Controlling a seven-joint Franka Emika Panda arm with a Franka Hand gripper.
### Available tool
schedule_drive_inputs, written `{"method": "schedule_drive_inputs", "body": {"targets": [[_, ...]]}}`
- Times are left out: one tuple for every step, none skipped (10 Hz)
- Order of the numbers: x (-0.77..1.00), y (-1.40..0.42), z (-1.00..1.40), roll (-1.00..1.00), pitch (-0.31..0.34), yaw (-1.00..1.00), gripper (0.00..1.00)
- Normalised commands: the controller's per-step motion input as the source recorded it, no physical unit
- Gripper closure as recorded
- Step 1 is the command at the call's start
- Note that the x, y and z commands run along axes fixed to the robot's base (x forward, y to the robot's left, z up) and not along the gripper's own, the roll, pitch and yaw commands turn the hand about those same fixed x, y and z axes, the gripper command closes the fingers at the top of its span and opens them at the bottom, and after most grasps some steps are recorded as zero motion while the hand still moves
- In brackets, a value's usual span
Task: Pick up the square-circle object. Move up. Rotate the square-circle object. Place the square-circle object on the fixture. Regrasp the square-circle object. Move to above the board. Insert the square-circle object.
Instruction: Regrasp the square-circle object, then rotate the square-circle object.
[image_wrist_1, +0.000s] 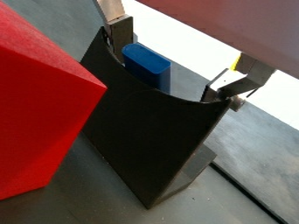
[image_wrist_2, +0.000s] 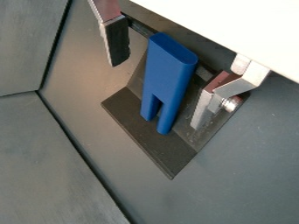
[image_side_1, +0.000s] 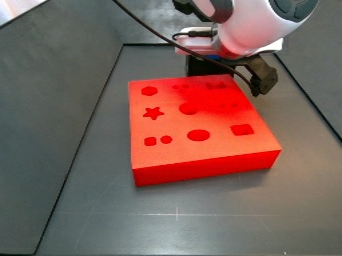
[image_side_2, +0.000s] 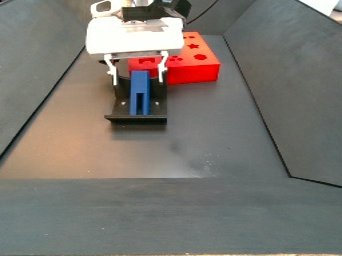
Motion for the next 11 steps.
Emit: {"method": "schedule_drive_inputs", "body": {"targets": [[0.01,-0.01,-0.17,0.04,0.004,0.03,0.0],[0.0,0.0,-0.33,0.0,0.0,0.0,1.0],[-0.8,0.11,1.0,0.0,0.0,0.0,1.0],[-0.8,0.11,1.0,-0.01,-0.009,0.0,1.0],[-0.79,0.1,1.0,-0.07,-0.046,0.02,1.0],[-0.79,0.1,1.0,-0.08,-0.049,0.02,1.0],[-0.79,0.09,1.0,-0.09,-0.063,0.01,1.0],[-0.8,0.09,1.0,-0.09,-0.068,0.01,1.0],[-0.8,0.08,1.0,-0.1,-0.073,0.0,1.0],[-0.8,0.08,1.0,-0.1,-0.075,-0.02,1.0],[-0.8,0.07,1.0,-0.11,-0.073,-0.03,1.0]]}}
